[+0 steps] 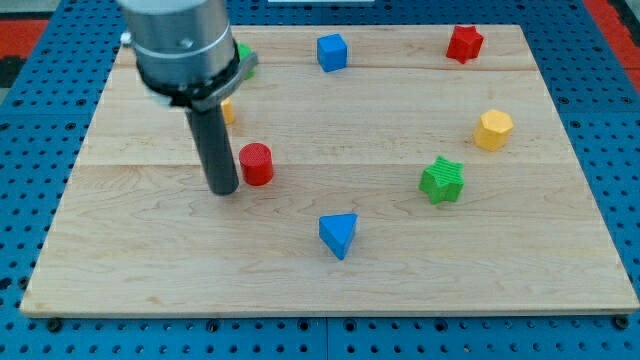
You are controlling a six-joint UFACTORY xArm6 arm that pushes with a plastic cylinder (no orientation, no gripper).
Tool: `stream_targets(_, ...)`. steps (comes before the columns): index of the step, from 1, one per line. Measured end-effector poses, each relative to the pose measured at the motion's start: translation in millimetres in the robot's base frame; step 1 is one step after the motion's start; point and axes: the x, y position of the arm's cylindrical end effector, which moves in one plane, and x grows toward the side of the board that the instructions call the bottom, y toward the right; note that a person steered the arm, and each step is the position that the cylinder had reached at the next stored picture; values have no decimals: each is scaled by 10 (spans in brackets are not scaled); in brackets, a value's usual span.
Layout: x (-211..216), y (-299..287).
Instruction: Slightly push the green star and hexagon upwards
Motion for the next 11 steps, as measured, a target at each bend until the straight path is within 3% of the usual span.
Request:
stream_targets(1, 256, 24)
stream_targets(3, 256, 207)
stream_targets(6, 149, 1429)
stream_targets(7, 149, 1442)
stream_targets(9, 149, 2210)
stream_targets(11, 149, 2361)
